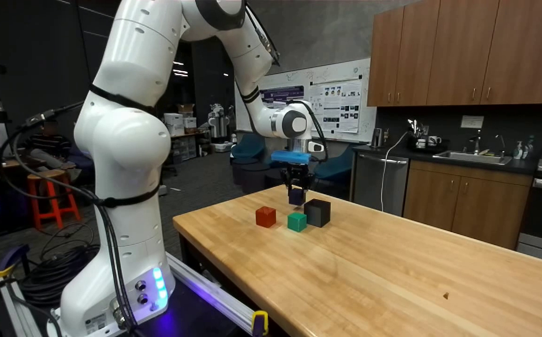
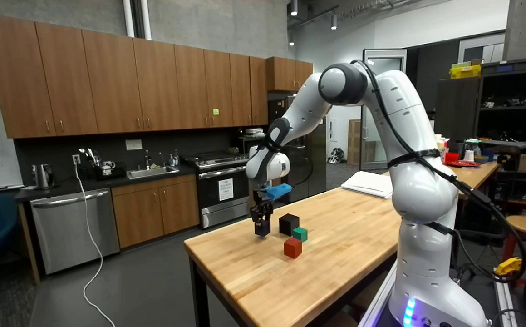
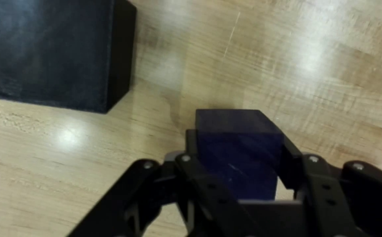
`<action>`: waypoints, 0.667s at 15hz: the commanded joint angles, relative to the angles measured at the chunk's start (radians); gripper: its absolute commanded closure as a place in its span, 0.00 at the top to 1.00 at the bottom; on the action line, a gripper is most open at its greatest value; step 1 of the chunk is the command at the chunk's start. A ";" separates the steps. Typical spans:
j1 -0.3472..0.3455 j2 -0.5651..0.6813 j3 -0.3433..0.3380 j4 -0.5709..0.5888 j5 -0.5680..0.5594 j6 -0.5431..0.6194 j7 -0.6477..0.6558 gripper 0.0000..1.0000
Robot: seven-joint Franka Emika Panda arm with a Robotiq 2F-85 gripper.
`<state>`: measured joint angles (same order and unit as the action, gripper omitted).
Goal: Remove the green block from on top of the orange block and then put the purple block on the orange block
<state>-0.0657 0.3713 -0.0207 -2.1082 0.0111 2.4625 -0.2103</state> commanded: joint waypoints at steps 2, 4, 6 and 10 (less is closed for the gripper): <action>-0.009 -0.207 0.011 -0.178 0.022 -0.019 0.001 0.30; -0.007 -0.276 0.009 -0.233 0.041 -0.017 -0.002 0.30; -0.002 -0.340 0.005 -0.285 0.058 -0.012 -0.004 0.30; 0.010 -0.462 -0.002 -0.399 0.069 -0.005 -0.025 0.30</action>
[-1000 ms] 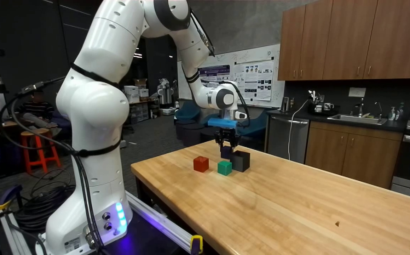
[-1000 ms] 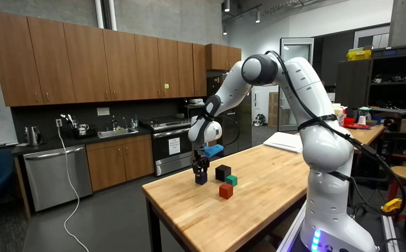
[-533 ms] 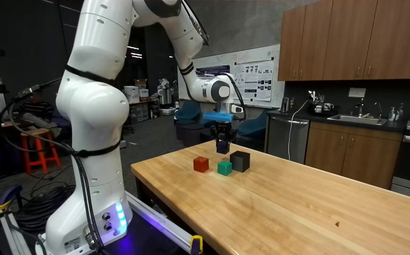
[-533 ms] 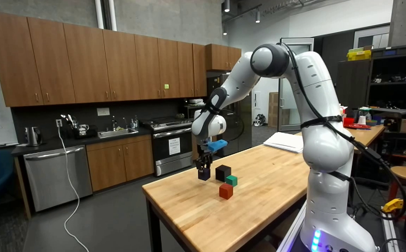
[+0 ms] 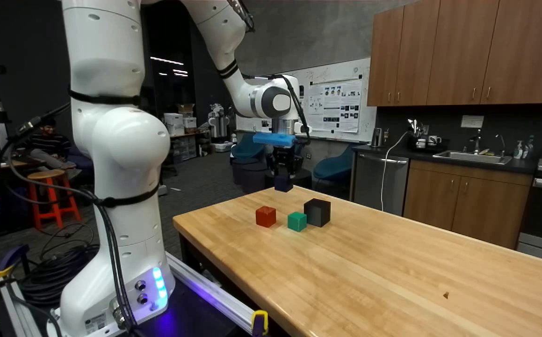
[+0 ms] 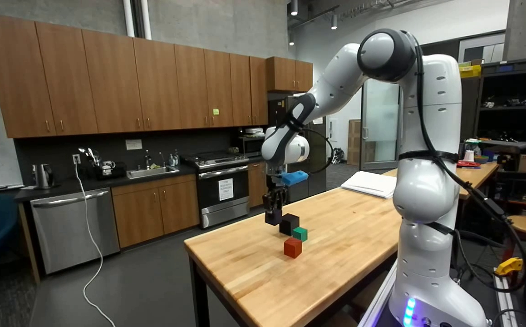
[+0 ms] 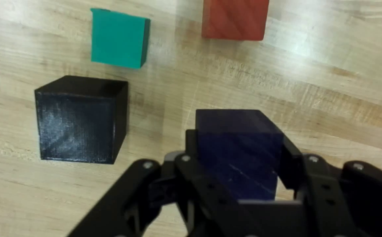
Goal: Remove the green block from on top of the orange block and then put the purple block on the orange block
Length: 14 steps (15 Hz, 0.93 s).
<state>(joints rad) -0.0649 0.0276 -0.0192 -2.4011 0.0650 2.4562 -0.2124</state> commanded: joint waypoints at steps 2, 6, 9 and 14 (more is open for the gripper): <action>0.016 -0.168 -0.008 -0.162 0.007 0.003 -0.025 0.30; 0.025 -0.250 -0.013 -0.261 -0.010 0.006 -0.023 0.30; 0.026 -0.288 -0.011 -0.315 -0.023 0.017 0.005 0.30; 0.028 -0.316 -0.006 -0.371 -0.044 0.031 0.024 0.30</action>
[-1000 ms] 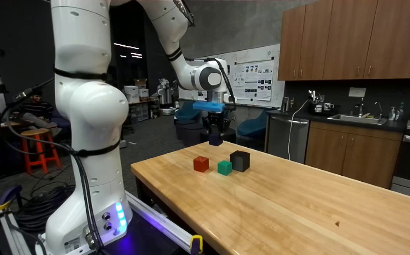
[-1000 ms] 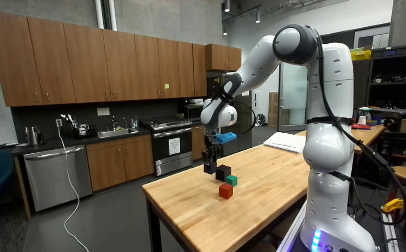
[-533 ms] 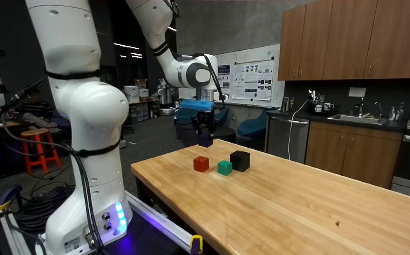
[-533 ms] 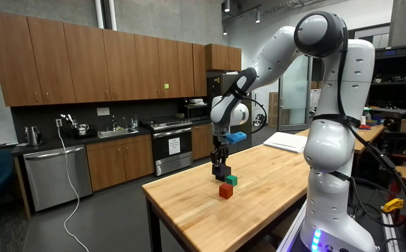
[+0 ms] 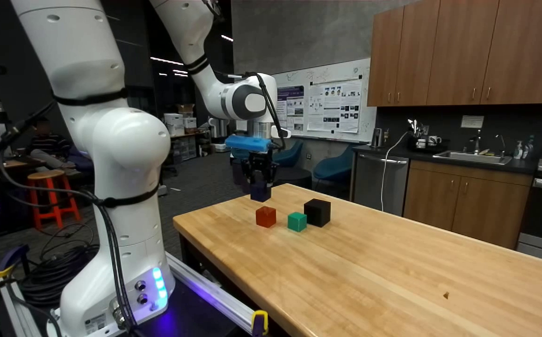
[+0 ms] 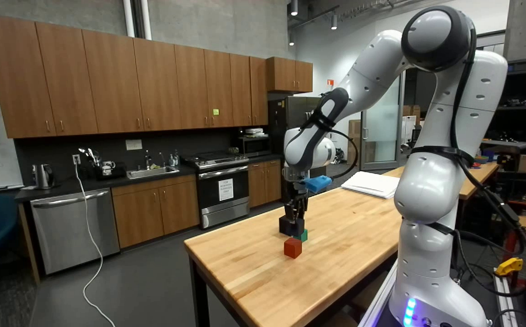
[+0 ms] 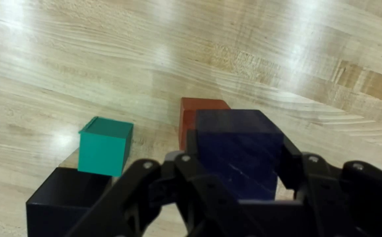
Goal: Remove the green block from on top of the orange block and then put the purple block on the orange block
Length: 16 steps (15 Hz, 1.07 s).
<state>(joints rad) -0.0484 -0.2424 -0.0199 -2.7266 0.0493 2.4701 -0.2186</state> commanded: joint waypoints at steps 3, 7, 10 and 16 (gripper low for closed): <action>0.013 -0.037 -0.004 -0.061 -0.046 0.033 0.042 0.30; 0.013 -0.009 0.006 -0.047 -0.075 0.048 0.072 0.30; 0.010 -0.006 0.010 -0.046 -0.097 0.050 0.119 0.30; 0.020 0.015 0.008 -0.034 -0.082 0.047 0.162 0.30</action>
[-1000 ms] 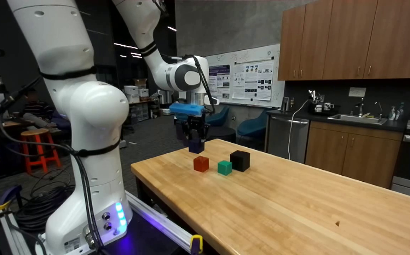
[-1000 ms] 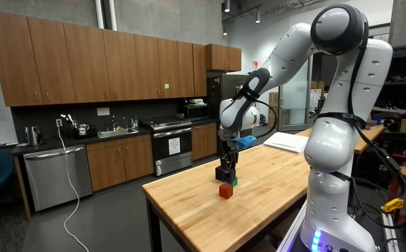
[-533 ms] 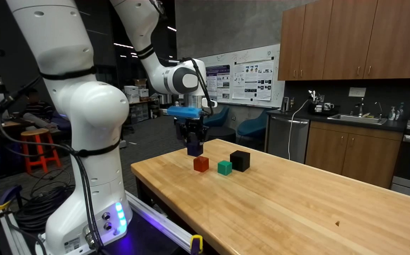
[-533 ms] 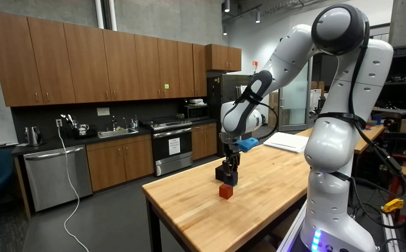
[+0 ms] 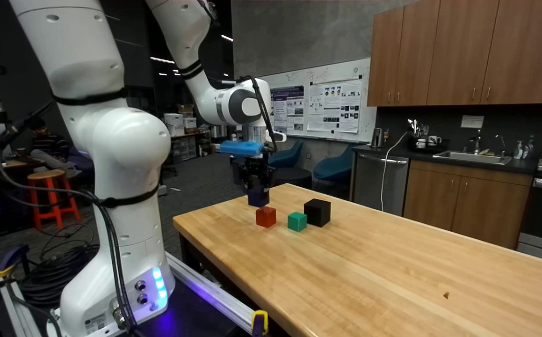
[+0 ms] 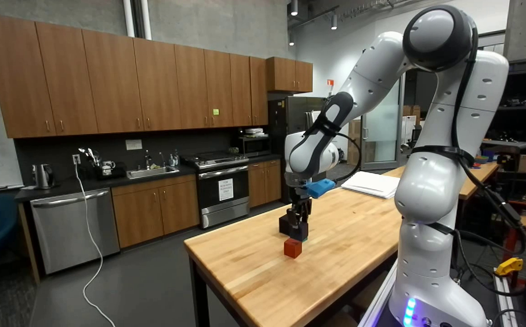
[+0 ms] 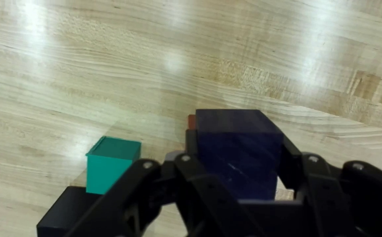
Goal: Remove the green block from on top of the orange block and then put the purple block on the orange block
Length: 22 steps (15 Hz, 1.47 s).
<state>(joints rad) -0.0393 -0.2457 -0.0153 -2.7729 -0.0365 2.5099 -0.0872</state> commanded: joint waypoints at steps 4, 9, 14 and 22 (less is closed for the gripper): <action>0.026 0.037 -0.001 0.020 0.035 0.031 0.020 0.30; 0.026 0.061 0.000 0.033 0.040 0.062 0.026 0.30; 0.026 0.086 -0.006 0.049 0.050 0.077 0.015 0.30; 0.018 0.108 -0.012 0.063 0.042 0.081 0.013 0.30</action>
<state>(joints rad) -0.0199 -0.1500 -0.0204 -2.7207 0.0039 2.5877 -0.0777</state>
